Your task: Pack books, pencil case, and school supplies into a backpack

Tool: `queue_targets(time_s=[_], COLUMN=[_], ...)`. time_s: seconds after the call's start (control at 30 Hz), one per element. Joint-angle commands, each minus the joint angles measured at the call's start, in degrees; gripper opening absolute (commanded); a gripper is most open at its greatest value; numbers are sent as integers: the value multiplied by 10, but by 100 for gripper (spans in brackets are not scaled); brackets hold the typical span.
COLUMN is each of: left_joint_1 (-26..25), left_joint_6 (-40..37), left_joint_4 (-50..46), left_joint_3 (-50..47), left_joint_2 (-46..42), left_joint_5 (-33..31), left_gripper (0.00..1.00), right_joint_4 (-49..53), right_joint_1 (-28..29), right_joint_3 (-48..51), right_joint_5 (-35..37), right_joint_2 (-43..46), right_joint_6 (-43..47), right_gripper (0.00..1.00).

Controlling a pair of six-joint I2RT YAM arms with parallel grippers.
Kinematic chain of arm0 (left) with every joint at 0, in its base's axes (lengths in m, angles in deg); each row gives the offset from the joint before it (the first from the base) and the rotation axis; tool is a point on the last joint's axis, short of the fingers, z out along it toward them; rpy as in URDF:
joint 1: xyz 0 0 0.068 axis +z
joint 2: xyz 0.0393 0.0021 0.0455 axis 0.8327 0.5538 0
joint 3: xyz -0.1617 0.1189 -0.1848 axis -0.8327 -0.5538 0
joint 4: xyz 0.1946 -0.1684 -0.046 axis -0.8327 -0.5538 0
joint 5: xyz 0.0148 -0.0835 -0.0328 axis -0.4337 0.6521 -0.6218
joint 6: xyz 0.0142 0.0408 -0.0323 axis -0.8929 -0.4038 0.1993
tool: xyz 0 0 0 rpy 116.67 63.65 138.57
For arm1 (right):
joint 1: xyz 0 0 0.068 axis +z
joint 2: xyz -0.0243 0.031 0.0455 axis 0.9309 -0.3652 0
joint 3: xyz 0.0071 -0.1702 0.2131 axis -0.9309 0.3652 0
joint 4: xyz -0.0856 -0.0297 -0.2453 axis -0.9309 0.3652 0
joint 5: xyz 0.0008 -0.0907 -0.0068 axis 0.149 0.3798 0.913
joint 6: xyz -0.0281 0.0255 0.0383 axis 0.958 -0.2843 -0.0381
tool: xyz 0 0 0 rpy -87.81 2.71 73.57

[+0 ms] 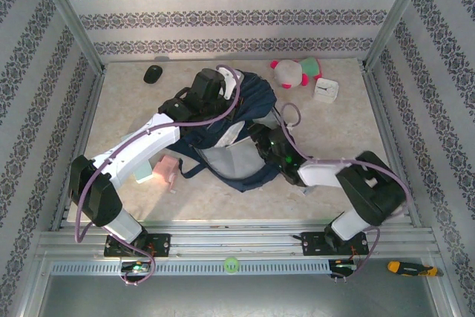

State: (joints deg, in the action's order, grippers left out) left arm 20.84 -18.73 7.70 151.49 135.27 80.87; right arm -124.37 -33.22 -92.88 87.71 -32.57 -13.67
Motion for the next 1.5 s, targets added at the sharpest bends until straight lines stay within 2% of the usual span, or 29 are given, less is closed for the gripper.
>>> queue_targets(time_s=[0.0,0.07,0.2,0.33,0.37,0.4,0.43,0.47,0.5,0.57,0.67,0.8,1.0,1.07,1.2,1.47], left_joint_1=[7,6,-5,-28,-35,-41,-44,-44,-44,-40,-16,34,125,144,168,177], left_joint_6=[8,4,-3,7,9,13,22,39,51,75,112,149,186,191,210,235], left_joint_4=[77,76,78,97,102,107,112,119,128,146,153,145,70,48,25,23], left_joint_3=[-10,-28,-80,-132,-142,-152,-157,-165,-174,-192,-221,-285,-376,-398,-441,-480], left_joint_2=[-35,-34,-28,-14,-10,-6,-4,-7,-14,-39,-95,-190,-326,-365,-434,-477], left_joint_5=[-9,-2,15,56,65,77,87,97,98,86,51,6,-10,-13,-23,-33], left_gripper=[0,0,0,0,4,12,25,42,53,63,72,75,76,76,76,75], right_joint_4=[47,104,328,464,488,506,519,534,546,572,599,649,723,738,737,706], right_joint_1=[-7,-14,-23,-40,-46,-51,-55,-59,-60,-58,-38,24,137,173,220,231], right_joint_3=[51,62,22,-28,-40,-50,-62,-74,-88,-123,-173,-239,-303,-318,-351,-388], right_joint_5=[-12,-21,1,-8,-24,-40,-56,-73,-84,-104,-122,-123,-116,-121,-126,-65], right_joint_2=[91,176,354,452,462,466,465,461,454,436,402,329,186,139,31,-99], right_joint_6=[36,74,182,249,263,275,287,308,331,391,489,651,890,943,973,985], right_gripper=[55,55,56,57,58,58,58,59,59,59,59,59,60,60,64,69])
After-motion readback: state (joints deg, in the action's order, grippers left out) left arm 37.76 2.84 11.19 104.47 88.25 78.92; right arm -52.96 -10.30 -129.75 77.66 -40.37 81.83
